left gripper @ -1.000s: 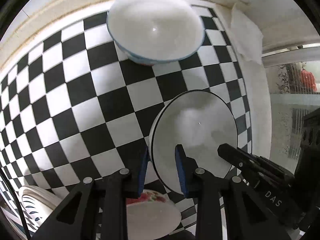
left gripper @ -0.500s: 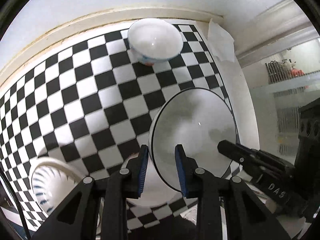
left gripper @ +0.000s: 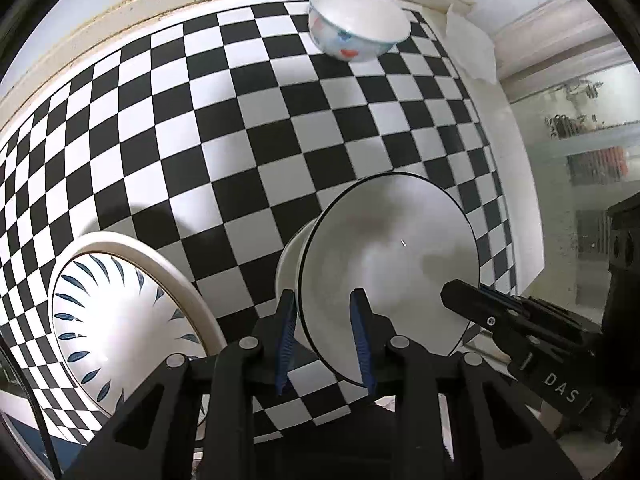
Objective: Organize plates and bowls
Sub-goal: 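Lift the plain white bowl with both tools and carry it over another white bowl, then lower the held bowl into the other white bowl and grip both rims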
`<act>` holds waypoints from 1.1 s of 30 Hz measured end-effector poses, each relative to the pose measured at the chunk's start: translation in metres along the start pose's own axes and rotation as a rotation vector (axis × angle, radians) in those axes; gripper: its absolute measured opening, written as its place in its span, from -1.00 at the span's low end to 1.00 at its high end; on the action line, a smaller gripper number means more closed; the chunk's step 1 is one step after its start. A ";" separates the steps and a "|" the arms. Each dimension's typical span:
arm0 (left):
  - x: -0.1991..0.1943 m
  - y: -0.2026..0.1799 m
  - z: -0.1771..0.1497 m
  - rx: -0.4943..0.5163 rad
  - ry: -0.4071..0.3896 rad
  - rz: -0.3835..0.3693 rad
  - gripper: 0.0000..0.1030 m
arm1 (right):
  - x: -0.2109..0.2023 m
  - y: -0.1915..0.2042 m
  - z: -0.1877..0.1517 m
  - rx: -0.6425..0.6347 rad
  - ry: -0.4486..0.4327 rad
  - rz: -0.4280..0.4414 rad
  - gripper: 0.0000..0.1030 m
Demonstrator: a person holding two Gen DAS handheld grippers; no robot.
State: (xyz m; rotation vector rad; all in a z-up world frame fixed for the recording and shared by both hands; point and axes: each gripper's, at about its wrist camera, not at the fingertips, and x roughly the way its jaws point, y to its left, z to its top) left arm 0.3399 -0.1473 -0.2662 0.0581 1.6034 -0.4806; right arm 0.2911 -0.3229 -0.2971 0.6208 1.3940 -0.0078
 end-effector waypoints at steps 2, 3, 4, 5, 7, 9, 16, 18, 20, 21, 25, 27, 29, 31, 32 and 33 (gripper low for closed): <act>0.004 -0.002 -0.003 0.010 0.008 0.014 -0.52 | 0.004 0.000 -0.004 0.001 0.007 -0.003 -0.73; 0.006 -0.002 -0.004 0.015 0.012 0.019 -0.52 | 0.005 0.000 -0.004 0.001 0.008 -0.004 -0.73; 0.008 -0.003 -0.005 0.018 0.017 0.022 -0.52 | 0.006 0.000 -0.006 0.002 0.008 -0.006 -0.73; 0.010 -0.003 -0.006 0.019 0.023 0.023 -0.52 | 0.006 0.000 -0.005 0.003 0.009 -0.008 -0.73; 0.014 -0.004 -0.008 0.021 0.035 0.026 -0.52 | 0.007 -0.001 -0.005 0.009 0.009 -0.009 -0.73; 0.017 -0.006 -0.009 0.024 0.046 0.036 -0.52 | 0.007 -0.002 -0.005 0.013 0.011 -0.010 -0.73; 0.024 -0.013 -0.011 0.060 0.061 0.112 -0.52 | 0.016 -0.002 -0.004 0.015 0.028 -0.007 -0.73; 0.027 -0.012 -0.011 0.059 0.074 0.121 -0.52 | 0.018 -0.002 -0.004 0.014 0.035 -0.007 -0.73; 0.031 -0.012 -0.011 0.063 0.088 0.128 -0.52 | 0.021 -0.001 -0.004 0.011 0.041 -0.007 -0.73; 0.033 -0.012 -0.011 0.065 0.097 0.135 -0.52 | 0.022 -0.001 -0.004 0.010 0.043 -0.009 -0.74; 0.040 -0.014 -0.012 0.068 0.121 0.155 -0.52 | 0.026 0.000 -0.005 -0.002 0.048 -0.022 -0.74; 0.040 -0.015 -0.013 0.074 0.121 0.160 -0.52 | 0.028 0.000 -0.005 -0.009 0.052 -0.025 -0.74; 0.038 -0.015 -0.013 0.073 0.120 0.159 -0.52 | 0.029 0.000 -0.006 -0.014 0.055 -0.026 -0.74; 0.037 -0.015 -0.012 0.071 0.119 0.157 -0.52 | 0.030 0.001 -0.005 -0.019 0.060 -0.029 -0.74; 0.036 -0.016 -0.012 0.071 0.118 0.157 -0.52 | 0.030 0.000 -0.005 -0.022 0.062 -0.030 -0.74; 0.036 -0.016 -0.012 0.070 0.116 0.161 -0.52 | 0.031 0.001 -0.005 -0.025 0.063 -0.033 -0.75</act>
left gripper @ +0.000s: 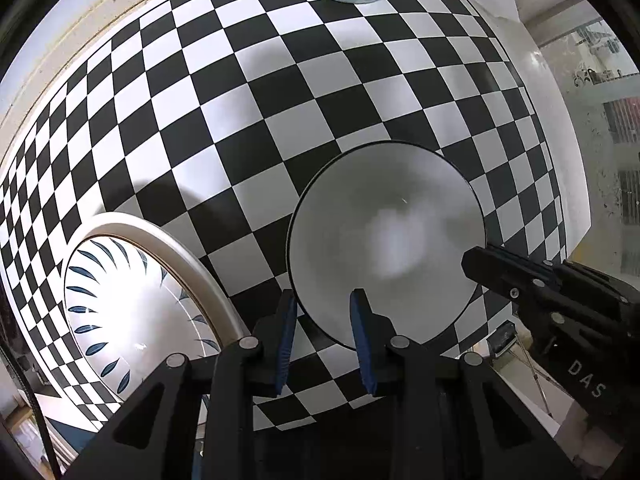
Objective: Organize plates and bowls
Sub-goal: 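Lower the held bowl into the other white bowl and grip both rims, then lift the two nested bowls with both tools toward the flower-pattern bowl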
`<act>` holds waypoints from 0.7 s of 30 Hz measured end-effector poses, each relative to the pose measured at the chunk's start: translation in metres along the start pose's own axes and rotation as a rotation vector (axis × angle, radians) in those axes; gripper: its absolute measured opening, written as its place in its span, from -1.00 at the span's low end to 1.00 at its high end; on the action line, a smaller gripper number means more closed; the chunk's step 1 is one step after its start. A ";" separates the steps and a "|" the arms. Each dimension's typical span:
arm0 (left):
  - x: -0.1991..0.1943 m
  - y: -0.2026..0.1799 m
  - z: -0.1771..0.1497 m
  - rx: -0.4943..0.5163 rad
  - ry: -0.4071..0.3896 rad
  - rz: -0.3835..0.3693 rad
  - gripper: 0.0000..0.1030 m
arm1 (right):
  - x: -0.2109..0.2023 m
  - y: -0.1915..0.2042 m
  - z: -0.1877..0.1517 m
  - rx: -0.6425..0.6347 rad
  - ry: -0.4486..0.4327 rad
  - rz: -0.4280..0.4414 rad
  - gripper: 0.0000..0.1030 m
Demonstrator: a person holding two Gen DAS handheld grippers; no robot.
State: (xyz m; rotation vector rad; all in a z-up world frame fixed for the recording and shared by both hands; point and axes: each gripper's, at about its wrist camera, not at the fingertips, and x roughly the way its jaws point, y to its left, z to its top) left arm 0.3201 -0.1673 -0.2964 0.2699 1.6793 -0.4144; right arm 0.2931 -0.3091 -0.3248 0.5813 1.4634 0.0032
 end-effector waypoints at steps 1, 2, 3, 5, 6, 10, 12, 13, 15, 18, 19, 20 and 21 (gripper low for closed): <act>-0.001 0.001 0.001 -0.001 -0.001 0.002 -0.52 | 0.000 0.000 0.000 -0.002 0.001 -0.001 -0.75; -0.001 0.001 0.001 -0.006 -0.002 0.003 -0.52 | 0.001 0.000 0.000 -0.004 0.007 -0.004 -0.75; -0.001 0.002 0.001 -0.012 -0.002 0.000 -0.52 | 0.003 0.000 -0.001 -0.005 0.012 -0.013 -0.75; 0.000 0.004 0.001 -0.024 0.002 -0.010 -0.52 | 0.003 -0.001 -0.002 -0.009 0.009 -0.018 -0.75; 0.000 0.005 0.000 -0.029 0.004 -0.014 -0.52 | 0.003 -0.001 -0.003 -0.009 0.013 -0.014 -0.75; -0.006 0.013 -0.005 -0.050 0.001 -0.039 -0.52 | 0.001 0.001 -0.004 -0.018 0.018 -0.016 -0.75; -0.018 0.017 -0.008 -0.064 -0.019 -0.063 -0.52 | -0.002 0.000 -0.003 -0.011 0.024 -0.012 -0.74; -0.024 0.018 -0.008 -0.070 -0.029 -0.069 -0.52 | -0.006 -0.001 -0.003 -0.007 0.021 -0.008 -0.74; -0.042 0.023 -0.005 -0.092 -0.065 -0.093 -0.51 | -0.016 -0.004 0.000 0.001 0.010 0.002 -0.74; -0.074 0.036 0.011 -0.157 -0.156 -0.169 -0.37 | -0.037 -0.012 0.008 0.029 -0.015 0.029 -0.55; -0.082 0.039 0.019 -0.173 -0.181 -0.182 -0.28 | -0.043 -0.014 0.013 0.036 -0.028 0.038 -0.45; -0.087 0.042 0.026 -0.180 -0.194 -0.190 -0.26 | -0.051 -0.017 0.020 0.043 -0.043 0.050 -0.24; -0.091 0.045 0.038 -0.189 -0.205 -0.195 -0.25 | -0.057 -0.019 0.027 0.046 -0.057 0.062 -0.09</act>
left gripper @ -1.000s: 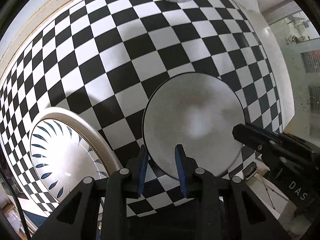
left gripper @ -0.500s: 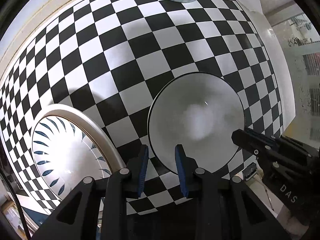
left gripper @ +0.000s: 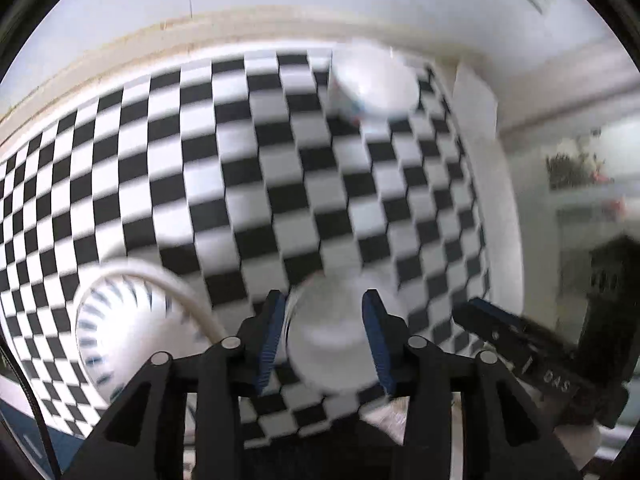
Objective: Organize plates and bowls
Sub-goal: 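Lift the two nested bowls with both tools toward the flower-pattern bowl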
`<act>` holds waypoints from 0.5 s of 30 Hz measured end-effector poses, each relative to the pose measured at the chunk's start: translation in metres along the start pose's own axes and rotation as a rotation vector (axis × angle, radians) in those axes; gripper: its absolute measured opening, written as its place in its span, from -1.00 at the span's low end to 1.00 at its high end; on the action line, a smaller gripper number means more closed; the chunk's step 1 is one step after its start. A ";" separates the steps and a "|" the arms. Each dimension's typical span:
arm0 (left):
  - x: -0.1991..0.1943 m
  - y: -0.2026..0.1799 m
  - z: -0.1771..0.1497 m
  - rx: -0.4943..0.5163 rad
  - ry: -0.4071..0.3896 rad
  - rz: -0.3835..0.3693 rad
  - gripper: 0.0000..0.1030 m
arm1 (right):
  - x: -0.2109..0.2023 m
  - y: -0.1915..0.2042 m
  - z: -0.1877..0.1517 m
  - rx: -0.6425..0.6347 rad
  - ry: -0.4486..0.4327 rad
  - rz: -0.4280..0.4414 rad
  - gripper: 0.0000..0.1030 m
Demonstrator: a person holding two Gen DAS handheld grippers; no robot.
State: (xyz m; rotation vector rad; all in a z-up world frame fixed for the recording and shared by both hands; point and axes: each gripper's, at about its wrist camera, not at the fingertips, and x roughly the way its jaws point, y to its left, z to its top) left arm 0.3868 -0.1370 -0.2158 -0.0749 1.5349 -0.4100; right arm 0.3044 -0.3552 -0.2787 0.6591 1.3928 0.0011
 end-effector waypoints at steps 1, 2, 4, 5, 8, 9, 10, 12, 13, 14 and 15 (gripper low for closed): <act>0.000 0.001 0.016 -0.015 -0.004 -0.005 -0.25 | -0.007 -0.001 0.011 0.005 -0.022 0.015 -0.04; 0.002 -0.001 0.026 -0.025 -0.006 -0.010 -0.25 | -0.011 -0.002 0.020 0.008 -0.038 0.019 0.01; 0.008 -0.002 0.057 -0.041 -0.013 -0.016 -0.25 | -0.017 -0.004 0.045 0.011 -0.062 0.016 0.03; 0.012 -0.003 0.072 -0.044 -0.018 -0.011 -0.25 | -0.019 -0.004 0.057 0.013 -0.076 0.018 0.03; 0.031 -0.005 0.113 -0.052 -0.008 -0.005 -0.25 | -0.018 -0.004 0.100 0.008 -0.119 0.017 0.04; 0.039 -0.005 0.126 -0.059 -0.001 -0.011 -0.25 | -0.016 -0.004 0.114 0.005 -0.134 0.015 0.04; 0.045 -0.003 0.134 -0.063 0.007 -0.015 -0.25 | -0.012 -0.003 0.131 -0.001 -0.143 0.009 0.04; 0.060 -0.003 0.155 -0.074 0.027 -0.028 -0.25 | -0.002 -0.003 0.159 -0.003 -0.142 -0.004 0.04; 0.069 -0.005 0.164 -0.078 0.038 -0.030 -0.25 | 0.004 -0.003 0.171 -0.004 -0.139 -0.007 0.04; 0.079 -0.007 0.172 -0.079 0.050 -0.030 -0.25 | 0.012 -0.003 0.187 -0.007 -0.129 -0.014 0.04; 0.088 -0.008 0.180 -0.079 0.062 -0.030 -0.25 | 0.020 -0.003 0.198 -0.008 -0.119 -0.026 0.04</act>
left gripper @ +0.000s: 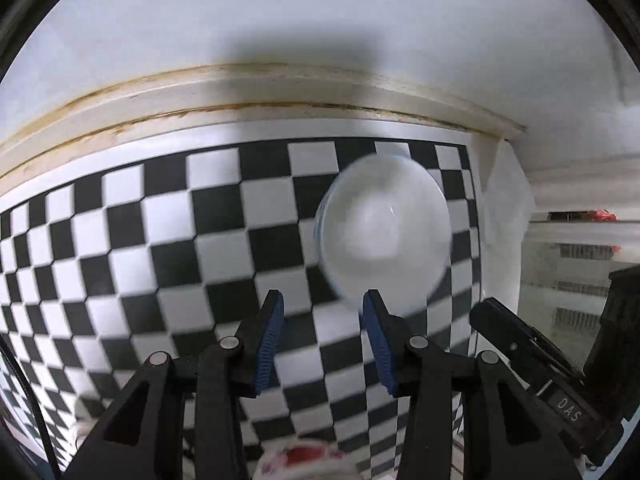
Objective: Organize plates and bowls
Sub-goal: 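Lift the two nested bowls with both tools toward the flower-pattern bowl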
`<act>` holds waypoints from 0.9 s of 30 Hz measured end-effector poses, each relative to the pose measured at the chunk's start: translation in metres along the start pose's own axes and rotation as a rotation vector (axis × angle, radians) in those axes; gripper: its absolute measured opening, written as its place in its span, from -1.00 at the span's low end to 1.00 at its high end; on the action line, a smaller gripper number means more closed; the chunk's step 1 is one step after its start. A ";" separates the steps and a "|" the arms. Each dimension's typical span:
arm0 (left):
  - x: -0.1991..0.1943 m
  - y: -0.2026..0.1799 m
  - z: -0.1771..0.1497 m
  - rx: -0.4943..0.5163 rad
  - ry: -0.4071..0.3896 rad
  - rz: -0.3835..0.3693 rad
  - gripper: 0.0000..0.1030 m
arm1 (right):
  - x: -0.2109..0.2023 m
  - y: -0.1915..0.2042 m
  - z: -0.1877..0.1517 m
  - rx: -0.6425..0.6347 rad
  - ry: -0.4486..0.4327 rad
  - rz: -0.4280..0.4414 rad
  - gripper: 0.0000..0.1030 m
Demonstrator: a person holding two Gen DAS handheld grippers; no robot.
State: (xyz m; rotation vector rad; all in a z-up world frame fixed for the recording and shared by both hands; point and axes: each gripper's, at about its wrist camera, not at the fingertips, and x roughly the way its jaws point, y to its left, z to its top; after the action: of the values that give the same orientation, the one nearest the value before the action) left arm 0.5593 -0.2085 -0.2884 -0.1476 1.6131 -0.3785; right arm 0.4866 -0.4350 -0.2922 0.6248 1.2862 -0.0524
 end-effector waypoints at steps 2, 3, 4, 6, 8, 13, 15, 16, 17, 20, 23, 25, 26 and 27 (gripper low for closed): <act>0.013 -0.003 0.010 0.004 0.021 0.008 -0.25 | 0.020 0.000 0.019 -0.002 0.025 -0.021 0.04; 0.020 -0.005 0.016 0.009 0.032 0.017 -0.25 | 0.028 -0.003 0.026 -0.003 0.037 -0.031 0.04; 0.025 -0.006 0.018 0.011 0.039 0.022 -0.25 | 0.040 -0.005 0.034 0.000 0.055 -0.043 0.04; 0.035 -0.008 0.022 0.018 0.053 0.030 -0.25 | 0.057 -0.008 0.041 0.009 0.083 -0.052 0.04; 0.041 -0.009 0.024 0.024 0.057 0.042 -0.26 | 0.072 -0.011 0.045 0.016 0.106 -0.059 0.04; 0.048 -0.015 0.026 0.067 0.038 0.084 -0.60 | 0.090 -0.014 0.052 0.013 0.116 -0.077 -0.36; 0.050 -0.019 0.027 0.086 0.026 0.101 -0.70 | 0.091 -0.014 0.051 0.012 0.115 -0.067 -0.69; 0.049 -0.020 0.027 0.095 0.019 0.108 -0.75 | 0.092 -0.012 0.052 0.009 0.110 -0.057 -0.75; 0.050 -0.021 0.028 0.099 0.015 0.111 -0.76 | 0.090 -0.011 0.052 0.002 0.101 -0.075 -0.77; 0.047 -0.020 0.025 0.099 0.006 0.114 -0.76 | 0.089 -0.004 0.052 -0.037 0.082 -0.119 -0.79; 0.037 -0.019 0.019 0.101 -0.006 0.110 -0.76 | 0.087 -0.003 0.048 -0.040 0.086 -0.109 -0.79; 0.029 -0.020 0.013 0.109 -0.020 0.112 -0.76 | 0.081 -0.001 0.044 -0.043 0.078 -0.104 -0.79; 0.023 -0.022 0.009 0.115 -0.029 0.111 -0.76 | 0.078 0.002 0.041 -0.042 0.073 -0.101 -0.79; 0.016 -0.023 0.005 0.121 -0.038 0.109 -0.76 | 0.075 0.004 0.039 -0.044 0.067 -0.099 -0.79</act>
State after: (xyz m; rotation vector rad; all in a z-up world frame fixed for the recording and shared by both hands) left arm 0.5595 -0.2357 -0.2963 0.0247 1.5496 -0.3855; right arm 0.5449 -0.4269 -0.3525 0.5291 1.3792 -0.0847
